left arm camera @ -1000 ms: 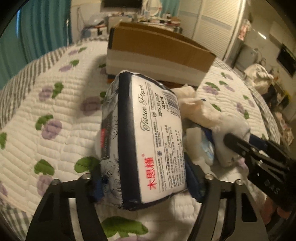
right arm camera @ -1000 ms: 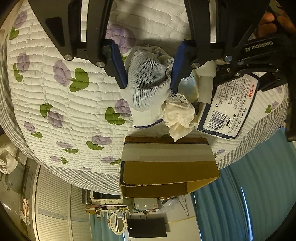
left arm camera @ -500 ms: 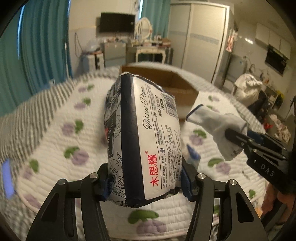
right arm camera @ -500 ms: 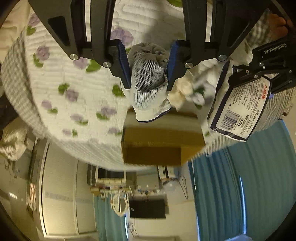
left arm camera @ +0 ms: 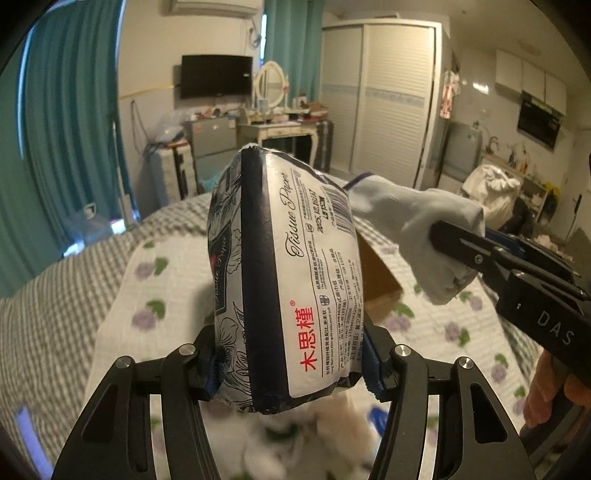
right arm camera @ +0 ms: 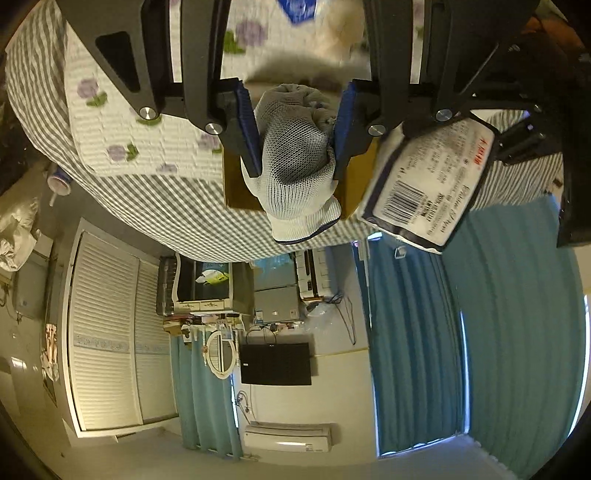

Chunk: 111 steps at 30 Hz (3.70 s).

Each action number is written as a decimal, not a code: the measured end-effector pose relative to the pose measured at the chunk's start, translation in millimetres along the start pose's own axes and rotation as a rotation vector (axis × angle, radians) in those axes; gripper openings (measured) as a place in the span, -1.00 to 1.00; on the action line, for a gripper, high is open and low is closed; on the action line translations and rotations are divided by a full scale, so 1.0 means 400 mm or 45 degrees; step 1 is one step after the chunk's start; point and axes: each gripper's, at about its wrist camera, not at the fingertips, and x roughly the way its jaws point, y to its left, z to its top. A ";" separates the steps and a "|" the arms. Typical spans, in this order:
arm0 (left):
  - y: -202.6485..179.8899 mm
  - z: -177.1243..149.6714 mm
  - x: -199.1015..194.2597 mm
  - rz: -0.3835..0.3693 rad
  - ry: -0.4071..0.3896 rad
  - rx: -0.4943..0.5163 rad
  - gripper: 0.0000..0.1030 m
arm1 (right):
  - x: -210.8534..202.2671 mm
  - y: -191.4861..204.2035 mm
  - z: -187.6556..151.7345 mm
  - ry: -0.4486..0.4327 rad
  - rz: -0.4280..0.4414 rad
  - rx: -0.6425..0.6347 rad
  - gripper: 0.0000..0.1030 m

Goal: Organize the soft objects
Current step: 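Carry the tissue pack and glove into the cardboard box while both tools release them, then grasp the white fluffy toy with the left tool while the right tool grasps the cream lace cloth, then lower the fluffy toy and lace cloth into the box while both tools open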

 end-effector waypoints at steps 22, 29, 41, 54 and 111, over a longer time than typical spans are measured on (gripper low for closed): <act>0.018 0.065 0.280 0.088 0.070 0.076 0.68 | 0.321 -0.146 -0.014 0.113 -0.063 0.155 0.26; 0.020 0.095 0.058 0.128 -0.049 0.069 0.68 | 0.106 -0.110 0.056 0.050 -0.142 0.064 0.35; 0.026 0.030 -0.316 0.122 -0.217 0.027 1.00 | -0.290 0.038 0.025 0.057 -0.203 -0.100 0.84; 0.084 -0.264 -0.174 0.213 -0.007 0.022 1.00 | -0.130 0.118 -0.285 0.266 -0.027 -0.043 0.88; -0.002 -0.285 -0.243 -0.008 -0.041 0.070 -0.41 | -0.171 0.141 -0.303 0.101 0.030 0.004 -0.69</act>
